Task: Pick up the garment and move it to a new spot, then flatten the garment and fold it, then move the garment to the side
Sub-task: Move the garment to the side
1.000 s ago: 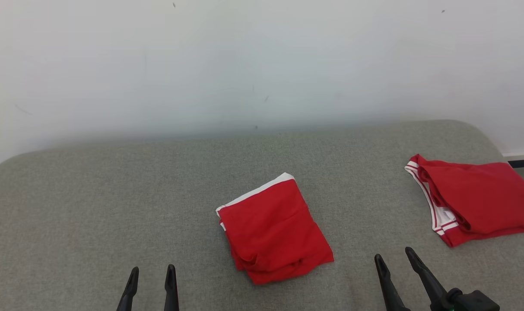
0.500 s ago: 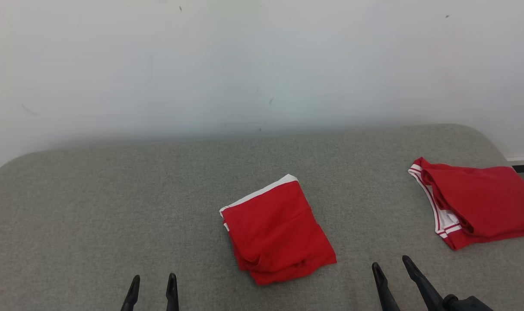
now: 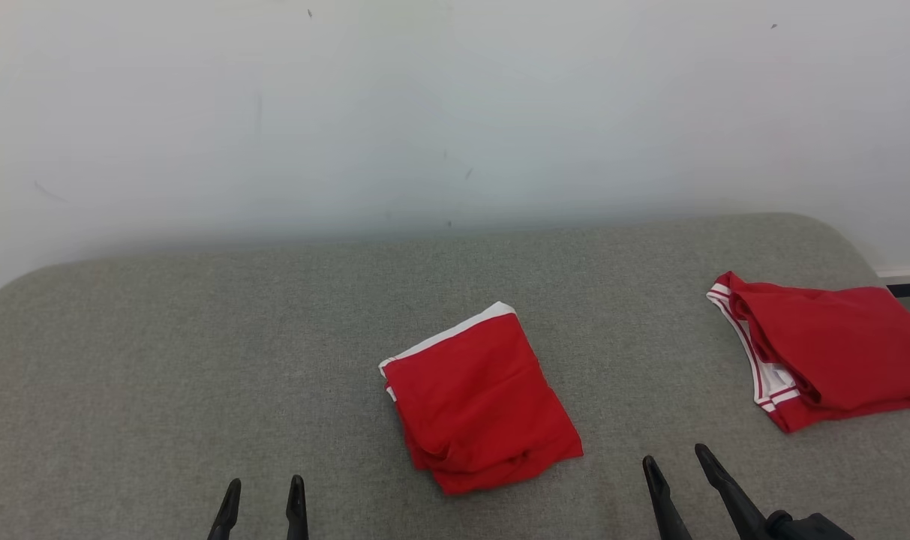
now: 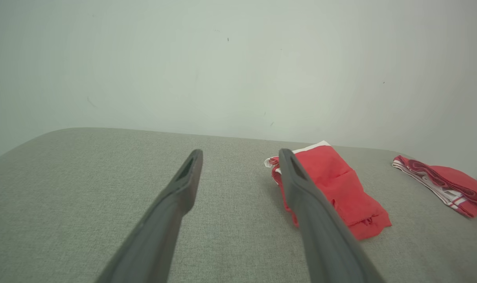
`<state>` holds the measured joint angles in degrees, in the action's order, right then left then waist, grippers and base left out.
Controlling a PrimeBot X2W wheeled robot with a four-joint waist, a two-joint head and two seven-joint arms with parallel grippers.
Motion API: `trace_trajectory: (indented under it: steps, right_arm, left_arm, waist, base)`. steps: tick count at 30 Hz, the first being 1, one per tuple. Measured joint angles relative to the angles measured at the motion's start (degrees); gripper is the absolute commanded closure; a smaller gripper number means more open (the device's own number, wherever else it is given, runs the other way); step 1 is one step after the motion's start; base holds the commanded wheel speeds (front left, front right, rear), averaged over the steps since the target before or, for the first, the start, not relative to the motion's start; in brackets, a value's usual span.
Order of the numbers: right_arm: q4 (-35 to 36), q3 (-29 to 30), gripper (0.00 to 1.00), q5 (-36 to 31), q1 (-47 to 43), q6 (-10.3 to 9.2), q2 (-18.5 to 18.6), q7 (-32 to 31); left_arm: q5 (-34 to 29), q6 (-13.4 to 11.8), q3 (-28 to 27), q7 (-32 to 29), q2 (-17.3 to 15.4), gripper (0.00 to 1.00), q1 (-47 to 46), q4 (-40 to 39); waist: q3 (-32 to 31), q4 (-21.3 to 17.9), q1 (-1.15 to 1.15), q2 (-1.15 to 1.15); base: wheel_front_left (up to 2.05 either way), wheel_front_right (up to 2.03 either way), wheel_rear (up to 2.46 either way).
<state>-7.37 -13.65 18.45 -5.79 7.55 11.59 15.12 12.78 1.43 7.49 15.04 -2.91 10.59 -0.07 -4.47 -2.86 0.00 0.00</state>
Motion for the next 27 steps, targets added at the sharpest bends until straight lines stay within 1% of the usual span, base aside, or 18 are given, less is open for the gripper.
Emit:
trace_trajectory:
  steps: [13, 19, 22, 25, 27]
  right_arm:
    - [0.1, -0.3, 0.00, -0.3, 0.1, 0.00, -0.2, 0.0]
    - [-1.1, -0.5, 0.00, -0.4, 0.6, 0.00, -0.5, 0.0]
    - [-2.6, -1.1, 0.00, -0.4, 2.0, 0.00, -0.5, 0.0]
    - [-4.7, -1.9, 0.00, 1.7, 4.4, 0.00, -0.5, 0.0]
    - [-7.5, -3.9, 0.00, 4.7, 6.9, 0.00, -0.1, 0.0]
  left_arm:
    - [-0.7, -0.4, 0.0, 0.0, 0.0, 0.00, 0.0, -0.2]
    - [-0.7, -0.4, 0.0, 0.0, 0.0, 0.00, -0.1, 0.0]
    - [-0.7, 0.1, 0.4, 0.0, 0.0, 0.00, -0.4, 0.0]
    - [-0.7, 0.1, 1.1, 0.0, 0.0, 0.00, -1.0, -0.3]
    - [-0.7, 0.1, 1.6, 0.0, 0.0, 0.00, -1.5, -0.9]
  waist:
    - [0.5, 0.6, 0.00, 0.00]
    - [0.8, 0.7, 0.00, 0.00]
    - [1.3, 0.9, 0.00, 0.00]
    - [1.9, 1.4, 0.00, 0.00]
    - [2.5, 1.8, 0.00, 0.00]
  base:
    - [0.00, 0.00, 0.00]
    - [0.00, 0.00, 0.00]
    - [0.00, 0.00, 0.00]
    - [0.00, 0.00, 0.00]
    - [0.00, 0.00, 0.00]
